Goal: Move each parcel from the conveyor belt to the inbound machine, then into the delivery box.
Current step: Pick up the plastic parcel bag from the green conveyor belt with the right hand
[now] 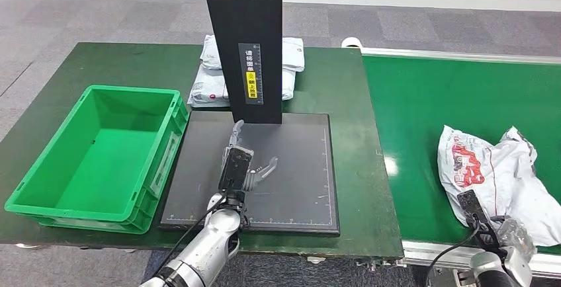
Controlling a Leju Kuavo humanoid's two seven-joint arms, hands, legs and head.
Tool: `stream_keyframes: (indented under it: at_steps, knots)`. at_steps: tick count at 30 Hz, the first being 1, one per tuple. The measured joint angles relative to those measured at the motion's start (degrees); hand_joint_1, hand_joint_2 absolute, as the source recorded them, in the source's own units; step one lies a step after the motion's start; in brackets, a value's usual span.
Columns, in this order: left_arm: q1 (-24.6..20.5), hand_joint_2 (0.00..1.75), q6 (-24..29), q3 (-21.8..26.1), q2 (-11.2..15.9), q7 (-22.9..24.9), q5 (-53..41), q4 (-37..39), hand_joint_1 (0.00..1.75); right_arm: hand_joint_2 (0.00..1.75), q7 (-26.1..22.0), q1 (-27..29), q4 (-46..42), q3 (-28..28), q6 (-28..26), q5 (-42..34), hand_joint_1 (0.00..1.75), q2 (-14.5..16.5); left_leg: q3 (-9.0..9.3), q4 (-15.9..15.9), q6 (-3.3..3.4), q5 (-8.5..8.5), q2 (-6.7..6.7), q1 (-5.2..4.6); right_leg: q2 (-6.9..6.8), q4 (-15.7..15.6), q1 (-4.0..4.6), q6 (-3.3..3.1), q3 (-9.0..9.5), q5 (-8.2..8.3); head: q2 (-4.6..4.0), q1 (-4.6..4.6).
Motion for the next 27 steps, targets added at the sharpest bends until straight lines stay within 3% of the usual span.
stream_keyframes:
  at_steps: [8, 12, 17, 20, 23, 27]
  knots:
    - [0.4, 1.75, 0.8, 1.4, 0.7, 0.6, -0.5, -1.2, 0.0, 1.75, -10.3, -0.5, -2.6, 0.0, -1.0, -2.4, 1.75, 1.7, -0.02, 0.0, -0.01, -0.02, 0.01, 0.01, 0.07, 0.1, 0.03, -0.01, -0.03, 0.0, 0.0, 0.0]
    - [0.8, 1.75, 0.9, 2.2, 1.2, 0.9, -1.2, -2.0, 0.0, 1.75, -9.4, 1.4, -9.8, 2.5, 1.1, -5.6, 1.75, 4.6, -0.03, -0.1, -0.04, -0.01, 0.0, 0.01, 0.05, 0.1, 0.02, -0.07, -0.17, -0.05, 0.0, -0.02]
    - [1.2, 1.75, 0.9, 2.7, 1.4, 0.9, -1.6, -2.5, 0.0, 1.75, -8.9, 2.5, -14.0, 4.5, 1.5, -7.3, 1.75, 5.9, -0.11, -0.1, -0.05, 0.0, -0.1, 0.01, -0.05, 0.2, 0.01, -0.15, -0.19, -0.1, 0.0, -0.01]
    - [1.4, 1.75, 1.1, 3.0, 1.5, 1.0, -1.8, -2.7, 0.0, 1.75, -11.7, 3.3, -15.7, 5.4, 0.2, -9.0, 1.75, 6.4, -0.19, -0.1, -0.05, 0.0, -0.14, -0.01, -0.06, 0.2, -0.03, -0.15, -0.24, -0.11, 0.0, 0.0]
    - [1.6, 1.75, 2.1, 3.4, 1.7, 1.0, -2.8, -3.2, 0.0, 1.75, -16.6, 5.6, -22.9, 8.2, -1.3, -14.5, 1.75, 8.0, -0.31, -0.1, -0.05, 0.0, -0.15, -0.03, -0.06, 0.3, -0.05, -0.15, -0.39, -0.11, 0.0, 0.0]
    - [1.2, 1.75, 4.0, 3.8, 2.1, 1.0, -4.9, -3.9, 0.0, 1.75, -17.0, 9.1, -38.1, 17.6, -1.2, -20.2, 1.75, 10.6, -0.43, -0.1, -0.13, 0.05, -0.1, -0.03, -0.01, 0.4, -0.05, -0.18, -0.65, -0.12, 0.0, -0.01]
